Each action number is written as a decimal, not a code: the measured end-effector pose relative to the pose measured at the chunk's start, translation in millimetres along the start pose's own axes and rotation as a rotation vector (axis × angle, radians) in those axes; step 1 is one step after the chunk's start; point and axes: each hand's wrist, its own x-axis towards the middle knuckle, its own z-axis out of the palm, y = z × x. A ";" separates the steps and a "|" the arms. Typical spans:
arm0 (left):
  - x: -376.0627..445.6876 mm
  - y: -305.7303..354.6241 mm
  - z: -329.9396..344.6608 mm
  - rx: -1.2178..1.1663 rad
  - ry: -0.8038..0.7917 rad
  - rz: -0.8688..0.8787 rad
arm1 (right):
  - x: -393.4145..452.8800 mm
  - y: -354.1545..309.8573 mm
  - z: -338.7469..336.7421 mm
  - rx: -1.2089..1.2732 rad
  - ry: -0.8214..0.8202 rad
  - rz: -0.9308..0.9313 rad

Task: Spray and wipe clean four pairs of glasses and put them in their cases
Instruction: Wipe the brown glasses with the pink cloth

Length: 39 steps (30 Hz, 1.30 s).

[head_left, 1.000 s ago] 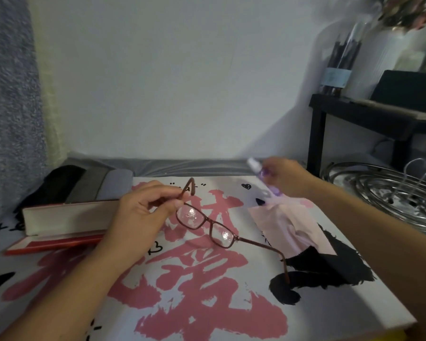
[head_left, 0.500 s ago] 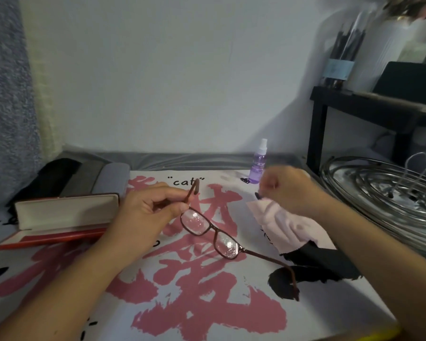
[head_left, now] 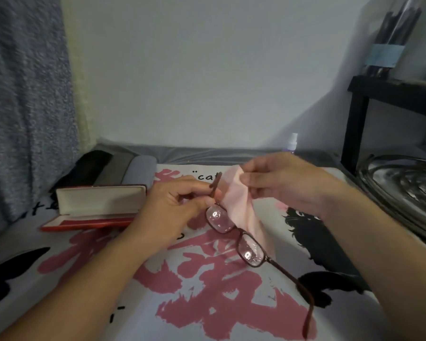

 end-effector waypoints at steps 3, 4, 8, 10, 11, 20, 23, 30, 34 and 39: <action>1.1 -4.7 -2.5 0.004 0.012 -0.030 | 24.2 20.7 21.5 0.195 -0.163 0.029; 1.6 -5.7 -3.0 0.005 0.010 -0.023 | 26.3 27.8 27.7 0.249 -0.186 0.033; 6.4 -14.6 -4.3 0.004 0.021 -0.010 | 23.9 49.3 38.9 0.349 -0.282 0.053; 7.5 -16.8 -2.6 0.002 0.037 -0.002 | 20.5 50.4 36.3 0.338 -0.356 0.047; 7.6 -16.7 -2.0 0.001 0.042 0.003 | 18.5 49.0 34.3 0.344 -0.392 0.040; 6.0 -16.6 2.0 0.010 -0.005 0.030 | 7.2 41.7 45.8 0.094 -0.225 0.063; 4.2 -14.3 3.6 -0.031 -0.043 0.048 | 3.1 36.9 50.6 0.037 -0.207 0.042; 5.3 -12.1 -1.1 -0.063 -0.038 0.035 | -2.5 33.9 42.7 0.182 -0.411 0.147; 3.9 -14.7 1.0 -0.036 -0.074 0.011 | 0.8 37.0 44.2 0.114 -0.423 0.185; 3.9 -12.9 3.6 -0.051 -0.073 -0.027 | 0.3 38.4 54.4 0.047 -0.237 0.161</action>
